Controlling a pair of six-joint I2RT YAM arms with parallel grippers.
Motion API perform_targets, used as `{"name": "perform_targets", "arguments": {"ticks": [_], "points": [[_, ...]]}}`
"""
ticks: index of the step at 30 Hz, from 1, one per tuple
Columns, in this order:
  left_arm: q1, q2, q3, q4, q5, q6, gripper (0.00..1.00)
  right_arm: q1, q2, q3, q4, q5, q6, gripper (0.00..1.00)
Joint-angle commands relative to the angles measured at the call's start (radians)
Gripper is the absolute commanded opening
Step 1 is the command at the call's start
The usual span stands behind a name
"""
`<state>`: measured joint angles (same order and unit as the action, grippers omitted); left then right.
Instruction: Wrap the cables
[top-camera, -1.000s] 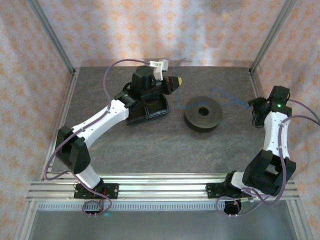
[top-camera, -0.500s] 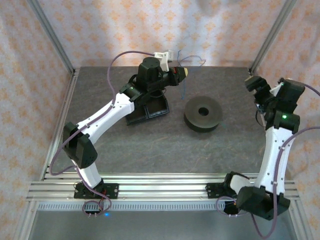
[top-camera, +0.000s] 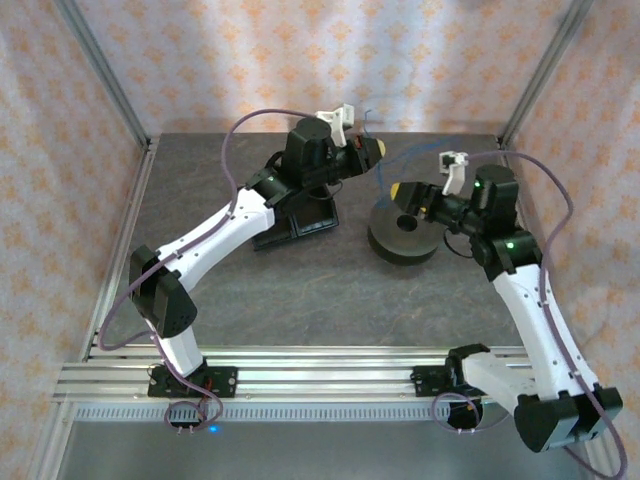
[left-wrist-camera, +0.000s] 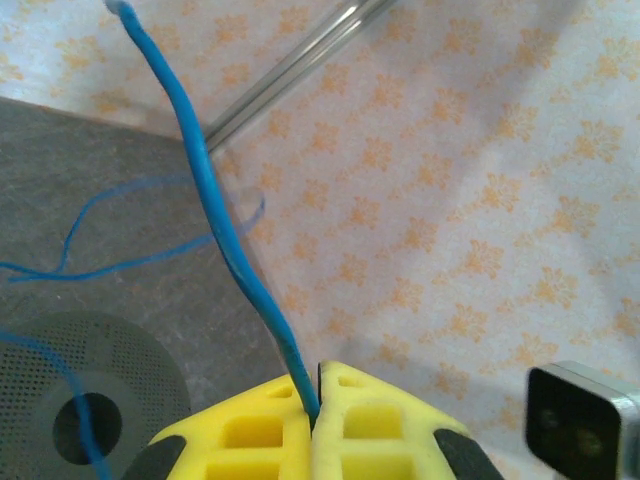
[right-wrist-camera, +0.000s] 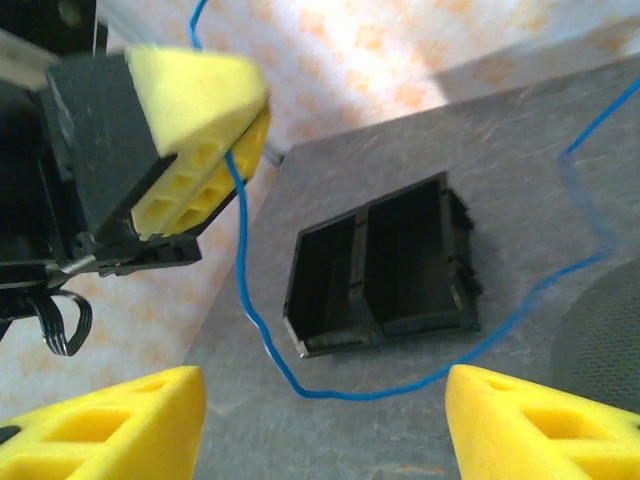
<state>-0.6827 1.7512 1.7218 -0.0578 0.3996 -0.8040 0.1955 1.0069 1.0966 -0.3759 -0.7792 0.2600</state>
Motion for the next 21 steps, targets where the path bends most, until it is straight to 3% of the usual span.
{"name": "perform_targets", "arguments": {"ticks": [1,8,14,17,18,21], "points": [[-0.018,-0.004,0.048,0.006,-0.013,-0.012,0.0,0.042,0.035,0.014,0.051,-0.014,-0.075,0.59],[-0.032,-0.002,0.053,0.008,-0.01,-0.011,0.0,0.085,0.089,0.02,0.097,0.005,-0.062,0.45],[-0.034,-0.005,0.042,0.01,-0.023,-0.006,0.0,0.094,0.116,0.041,0.086,-0.006,-0.059,0.0],[-0.034,-0.005,0.044,-0.001,-0.024,0.002,0.0,0.094,0.101,0.048,0.06,0.042,-0.071,0.0],[-0.033,-0.007,0.048,-0.017,-0.03,0.011,0.07,0.094,0.093,0.049,0.048,0.075,-0.079,0.0],[-0.033,-0.03,0.047,-0.062,-0.059,0.047,0.57,0.094,0.064,0.065,-0.022,0.237,-0.101,0.0]]}}
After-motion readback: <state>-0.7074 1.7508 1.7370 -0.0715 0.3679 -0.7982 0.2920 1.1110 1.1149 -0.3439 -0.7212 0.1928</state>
